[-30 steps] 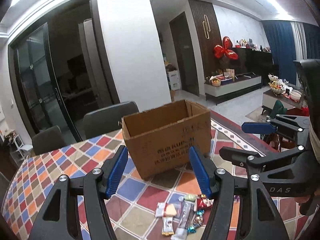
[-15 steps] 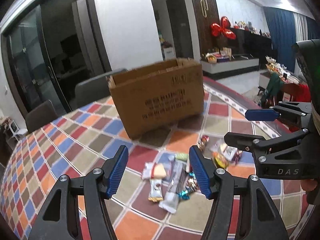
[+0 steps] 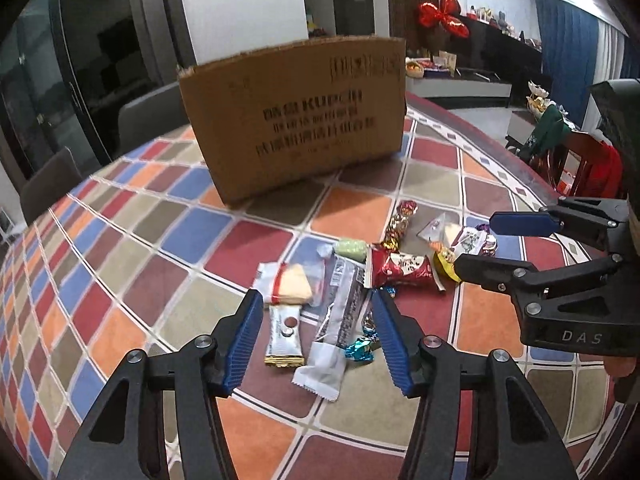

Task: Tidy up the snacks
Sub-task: 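Move both tools back over the remaining snacks on the table, then grasp the white-wrapped bar with the left gripper while the right grasps the orange candy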

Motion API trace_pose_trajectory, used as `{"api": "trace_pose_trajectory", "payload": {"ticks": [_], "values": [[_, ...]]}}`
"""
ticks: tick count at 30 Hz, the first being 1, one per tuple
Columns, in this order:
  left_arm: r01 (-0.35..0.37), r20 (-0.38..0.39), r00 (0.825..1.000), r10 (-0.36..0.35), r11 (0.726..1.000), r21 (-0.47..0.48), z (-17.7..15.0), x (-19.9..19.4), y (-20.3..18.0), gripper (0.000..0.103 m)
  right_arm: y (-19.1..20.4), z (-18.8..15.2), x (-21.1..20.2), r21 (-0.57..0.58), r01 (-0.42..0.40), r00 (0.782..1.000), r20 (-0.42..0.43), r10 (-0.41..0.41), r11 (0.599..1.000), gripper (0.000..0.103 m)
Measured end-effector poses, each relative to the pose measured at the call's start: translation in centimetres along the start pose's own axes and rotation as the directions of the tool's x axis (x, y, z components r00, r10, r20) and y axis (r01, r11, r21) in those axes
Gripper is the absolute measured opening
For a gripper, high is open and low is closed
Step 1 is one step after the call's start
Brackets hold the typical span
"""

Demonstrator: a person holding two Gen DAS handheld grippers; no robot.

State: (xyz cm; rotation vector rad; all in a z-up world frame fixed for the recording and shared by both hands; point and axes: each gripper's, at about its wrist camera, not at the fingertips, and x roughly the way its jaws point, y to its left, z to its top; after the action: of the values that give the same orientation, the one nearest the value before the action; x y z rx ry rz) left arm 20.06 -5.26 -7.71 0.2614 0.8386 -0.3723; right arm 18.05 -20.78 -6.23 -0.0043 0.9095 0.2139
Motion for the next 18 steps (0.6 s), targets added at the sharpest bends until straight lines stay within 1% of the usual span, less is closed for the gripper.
{"api": "trace_pose_trajectory", "payload": {"ticks": [2,7,12,15,18], "values": [[0.017,-0.020,1.000,-0.017,1.000,0.000,0.1,0.6,0.0,0.051,-0.2,-0.2,0.6,0.017,-0.009,1.000,-0.020,0.009,1.000,0.055],[0.043,-0.063,0.997,-0.044,0.999,-0.016,0.2,2.2,0.0,0.049,-0.5,-0.2,1.7,0.038,-0.038,0.997,-0.058,0.040,0.999,0.048],[0.071,-0.100,0.992,-0.075,0.997,-0.042,0.0,3.6,0.3,0.045,-0.6,-0.2,2.7,0.044,-0.047,0.995,-0.086,0.051,0.998,0.044],[0.090,-0.103,0.990,-0.097,0.994,-0.067,0.0,4.0,0.6,0.044,-0.6,0.0,3.1,0.044,-0.052,0.994,-0.096,0.056,0.998,0.041],[0.105,-0.108,0.988,-0.113,0.991,-0.081,0.4,4.4,0.7,0.044,-0.6,0.1,3.6,0.043,-0.066,0.992,-0.104,0.071,0.997,0.041]]}}
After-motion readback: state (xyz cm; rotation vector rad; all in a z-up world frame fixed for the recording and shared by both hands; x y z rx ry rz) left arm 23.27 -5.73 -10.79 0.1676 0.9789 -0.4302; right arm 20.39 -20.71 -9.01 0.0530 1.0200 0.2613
